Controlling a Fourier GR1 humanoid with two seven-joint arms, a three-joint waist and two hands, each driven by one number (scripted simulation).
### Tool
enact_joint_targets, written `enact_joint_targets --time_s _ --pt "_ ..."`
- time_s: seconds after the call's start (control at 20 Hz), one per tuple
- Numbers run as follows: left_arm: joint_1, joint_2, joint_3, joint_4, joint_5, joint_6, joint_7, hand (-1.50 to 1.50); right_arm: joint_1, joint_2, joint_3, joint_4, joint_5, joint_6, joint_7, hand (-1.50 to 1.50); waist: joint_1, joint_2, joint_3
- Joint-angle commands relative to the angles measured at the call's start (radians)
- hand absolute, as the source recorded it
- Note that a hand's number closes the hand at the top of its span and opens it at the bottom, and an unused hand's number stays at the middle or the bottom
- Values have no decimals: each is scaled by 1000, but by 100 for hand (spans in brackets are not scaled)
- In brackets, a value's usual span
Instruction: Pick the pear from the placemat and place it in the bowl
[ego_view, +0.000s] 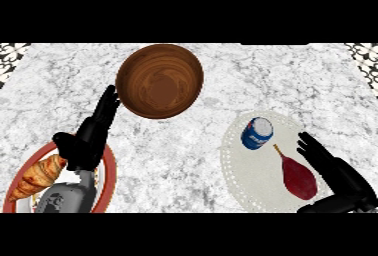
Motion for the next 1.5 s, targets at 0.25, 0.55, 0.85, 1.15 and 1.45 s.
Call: enact_joint_targets --time_s 0.25,0.55,0.85,1.15,1.45 --pt "4 -16 25 -2 -12 -31 -15 0 -123 -1 30 128 170 -40 -37 -150 3 0 0" --pt "-15 -30 23 13 -37 -3 -2 0 -71 -7 104 97 233 27 -165 150 2 0 0" --pt "52 -32 0 -72 -38 -23 33 0 -17 39 174 67 363 -52 -332 150 4 -2 0" --pt "6 -26 10 8 -27 -54 -6 0 -143 258 502 -82 564 -202 -126 150 40 -4 -3" --pt "-40 -59 -19 29 -52 -33 13 0 -347 264 859 -87 525 -452 111 150 65 1 -1"
